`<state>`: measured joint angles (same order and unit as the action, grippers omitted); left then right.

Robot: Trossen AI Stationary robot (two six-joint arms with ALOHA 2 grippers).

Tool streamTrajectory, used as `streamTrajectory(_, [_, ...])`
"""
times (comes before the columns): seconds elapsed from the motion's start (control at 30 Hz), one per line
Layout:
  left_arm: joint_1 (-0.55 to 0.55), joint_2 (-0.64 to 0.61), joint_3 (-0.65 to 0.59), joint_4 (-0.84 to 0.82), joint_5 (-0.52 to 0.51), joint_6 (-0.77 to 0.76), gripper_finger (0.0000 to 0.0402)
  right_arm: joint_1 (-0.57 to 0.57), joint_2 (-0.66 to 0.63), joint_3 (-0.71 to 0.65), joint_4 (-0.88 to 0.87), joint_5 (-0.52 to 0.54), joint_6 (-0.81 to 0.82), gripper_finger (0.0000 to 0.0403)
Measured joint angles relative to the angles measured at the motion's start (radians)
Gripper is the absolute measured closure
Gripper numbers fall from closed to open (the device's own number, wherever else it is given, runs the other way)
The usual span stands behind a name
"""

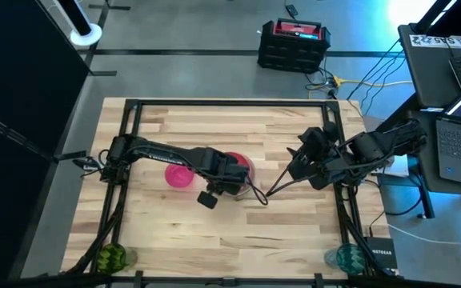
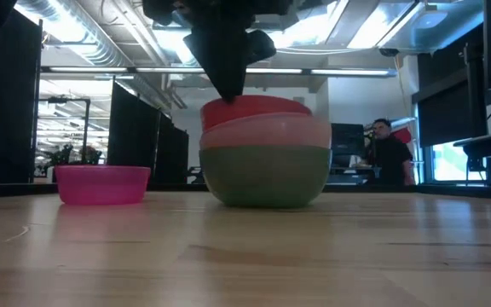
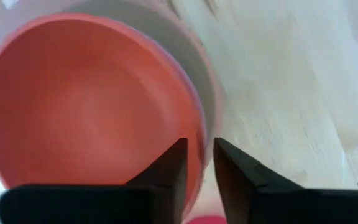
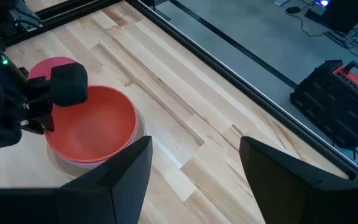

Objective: Nest bowls inside each other
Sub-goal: Stack the orange bowl on top of the pink bowl, then stack the light pink bowl on top of the orange bowl

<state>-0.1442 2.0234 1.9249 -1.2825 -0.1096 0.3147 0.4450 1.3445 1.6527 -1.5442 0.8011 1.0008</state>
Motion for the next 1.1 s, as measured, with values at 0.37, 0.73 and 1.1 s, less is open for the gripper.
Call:
streamTrajectory(0.37, [0.002, -0.030, 0.091, -0.159, -0.066, -0.138, 0.0249, 0.001, -0.009, -0.004, -0.024, -0.006, -0.061, 0.0173])
streamTrajectory(0.73, [0.116, -0.222, -0.356, -0.097, -0.088, -0.893, 0.0247, 0.001, -0.109, -0.128, -0.026, -0.013, -0.107, 0.0173])
streamTrajectory(1.1, [0.078, -0.225, -0.493, 0.014, -0.013, -1.097, 0.0247, 0.001, -0.133, -0.145, -0.015, -0.062, -0.184, 0.0173])
